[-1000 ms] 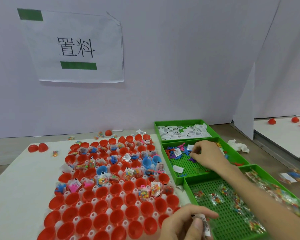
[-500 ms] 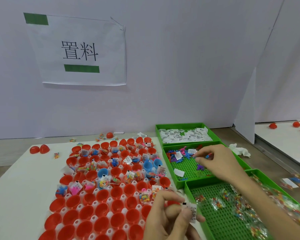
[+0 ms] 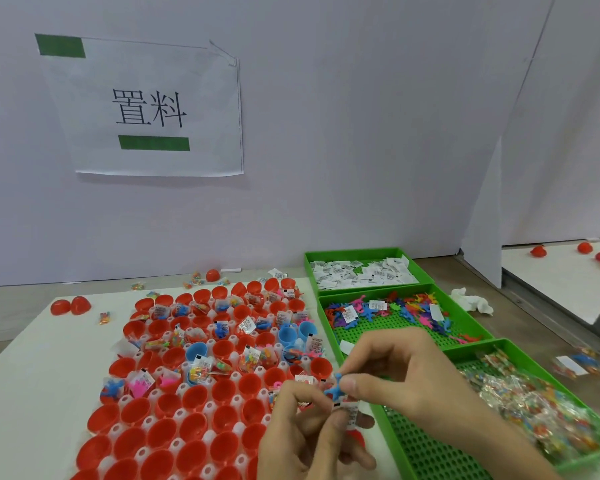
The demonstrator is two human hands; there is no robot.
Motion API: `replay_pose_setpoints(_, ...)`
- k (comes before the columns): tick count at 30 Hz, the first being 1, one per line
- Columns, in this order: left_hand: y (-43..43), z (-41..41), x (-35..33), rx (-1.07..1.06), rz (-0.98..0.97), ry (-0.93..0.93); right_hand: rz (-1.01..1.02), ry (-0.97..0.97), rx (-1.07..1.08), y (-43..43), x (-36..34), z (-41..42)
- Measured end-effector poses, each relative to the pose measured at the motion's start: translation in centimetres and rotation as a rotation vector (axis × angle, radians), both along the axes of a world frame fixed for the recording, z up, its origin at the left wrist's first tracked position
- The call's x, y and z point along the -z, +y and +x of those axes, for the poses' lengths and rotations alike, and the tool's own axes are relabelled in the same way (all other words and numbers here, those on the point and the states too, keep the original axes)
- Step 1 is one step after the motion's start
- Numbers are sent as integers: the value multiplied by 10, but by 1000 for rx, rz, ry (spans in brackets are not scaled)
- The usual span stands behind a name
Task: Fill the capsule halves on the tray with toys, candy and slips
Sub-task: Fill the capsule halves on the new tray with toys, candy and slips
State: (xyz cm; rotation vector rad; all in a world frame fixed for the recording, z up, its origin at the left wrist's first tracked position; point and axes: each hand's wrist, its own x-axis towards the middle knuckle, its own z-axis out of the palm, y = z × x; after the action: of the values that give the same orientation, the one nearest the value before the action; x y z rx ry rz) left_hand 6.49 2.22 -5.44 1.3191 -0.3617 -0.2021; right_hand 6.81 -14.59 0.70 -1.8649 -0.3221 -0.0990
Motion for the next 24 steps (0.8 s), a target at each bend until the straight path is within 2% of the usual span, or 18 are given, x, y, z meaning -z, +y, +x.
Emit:
replay_pose_setpoints(6, 3, 1, 3, 22, 110, -69, -64, 21, -17, -4, -3, -2)
replay_pose_setpoints(12, 4, -1, 10, -219, 415, -208, -105, -2, -17, -2, -2, -3)
replay_pose_setpoints(14, -7, 6, 0, -193, 376, -139, -102, -23, -17, -1, -2, -3)
replay_pose_setpoints(16, -4, 8, -1, -22, 410, -53, -113, -45, -13, -2, -2, -3)
replay_pose_setpoints(17, -4, 7, -2, -6, 430, -73, -116, -52, -13, -3, -2, -3)
replay_pose_setpoints(20, -9, -1, -3, -334, 278, -338, -132, -49, -21, -2, -1, -3)
replay_pose_setpoints(21, -7, -8, 2, -383, 238, -383, -135, -45, -29, -1, 0, -3)
replay_pose_setpoints(24, -10, -4, 8, -444, 116, -341, -146, -40, -53, -3, 0, -2)
